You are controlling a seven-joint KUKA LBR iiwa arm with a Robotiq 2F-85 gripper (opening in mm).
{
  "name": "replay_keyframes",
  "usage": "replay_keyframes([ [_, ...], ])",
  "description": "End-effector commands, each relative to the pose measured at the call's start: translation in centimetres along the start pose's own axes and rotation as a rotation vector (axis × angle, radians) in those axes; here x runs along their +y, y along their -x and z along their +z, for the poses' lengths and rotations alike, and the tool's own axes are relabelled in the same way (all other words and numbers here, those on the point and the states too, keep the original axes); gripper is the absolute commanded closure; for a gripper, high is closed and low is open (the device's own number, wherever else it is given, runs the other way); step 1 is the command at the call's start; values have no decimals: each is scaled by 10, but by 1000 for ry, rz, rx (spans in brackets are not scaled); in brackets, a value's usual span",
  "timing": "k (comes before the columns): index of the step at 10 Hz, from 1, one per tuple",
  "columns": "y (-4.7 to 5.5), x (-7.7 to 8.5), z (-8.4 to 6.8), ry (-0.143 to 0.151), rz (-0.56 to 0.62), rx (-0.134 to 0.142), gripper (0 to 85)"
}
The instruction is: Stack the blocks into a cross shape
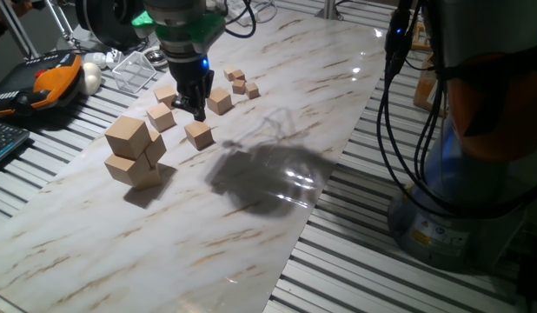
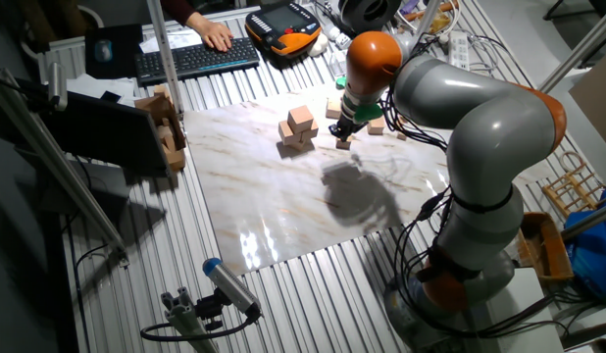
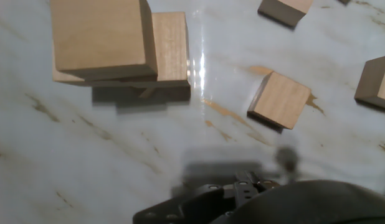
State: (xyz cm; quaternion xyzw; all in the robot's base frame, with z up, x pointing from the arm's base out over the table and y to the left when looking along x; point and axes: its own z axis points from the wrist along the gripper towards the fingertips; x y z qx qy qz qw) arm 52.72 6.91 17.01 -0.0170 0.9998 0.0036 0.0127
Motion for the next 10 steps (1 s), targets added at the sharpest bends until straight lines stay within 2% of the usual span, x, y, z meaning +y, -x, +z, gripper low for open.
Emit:
replay_keyframes([
  [1,0,0,0,2,4,0,850],
  [2,0,0,-1,8,9,0,850],
  [5,-3,1,-7,1,17,-15,850],
  [7,-5,3,-12,-14,21,-13,850],
  [10,0,-7,-21,-11,36,2,850],
])
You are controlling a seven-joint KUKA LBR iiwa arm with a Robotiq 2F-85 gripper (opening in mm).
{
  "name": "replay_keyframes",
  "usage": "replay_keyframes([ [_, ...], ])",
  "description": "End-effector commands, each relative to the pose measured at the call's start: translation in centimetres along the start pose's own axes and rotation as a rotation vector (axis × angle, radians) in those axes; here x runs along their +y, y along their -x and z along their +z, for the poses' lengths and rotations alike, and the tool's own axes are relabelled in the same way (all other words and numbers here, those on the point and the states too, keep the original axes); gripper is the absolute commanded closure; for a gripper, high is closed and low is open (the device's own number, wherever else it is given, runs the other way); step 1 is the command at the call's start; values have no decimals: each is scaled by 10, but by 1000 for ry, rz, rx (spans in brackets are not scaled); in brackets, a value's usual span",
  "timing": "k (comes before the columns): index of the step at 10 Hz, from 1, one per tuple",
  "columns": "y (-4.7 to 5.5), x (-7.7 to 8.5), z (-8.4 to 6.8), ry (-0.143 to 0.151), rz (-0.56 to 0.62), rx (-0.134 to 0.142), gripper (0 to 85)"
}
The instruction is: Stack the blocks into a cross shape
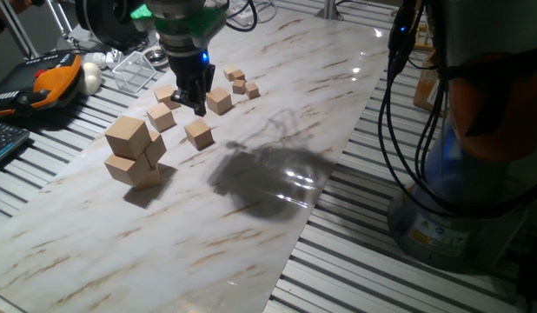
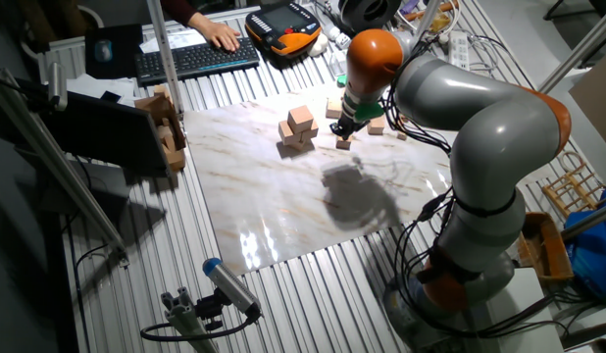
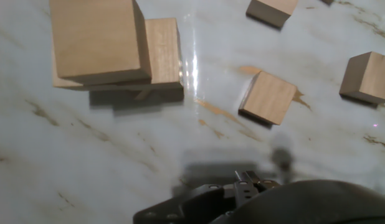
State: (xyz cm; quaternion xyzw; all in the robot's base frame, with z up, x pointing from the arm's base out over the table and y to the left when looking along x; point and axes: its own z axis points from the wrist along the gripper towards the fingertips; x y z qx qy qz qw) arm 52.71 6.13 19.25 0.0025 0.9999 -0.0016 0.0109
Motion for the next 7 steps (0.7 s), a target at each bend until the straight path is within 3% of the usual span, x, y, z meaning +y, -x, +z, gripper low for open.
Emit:
replay_keyframes([
  [1,0,-1,-2,-4,0,1,850],
  [7,-2,-1,-1,-14,6,3,850],
])
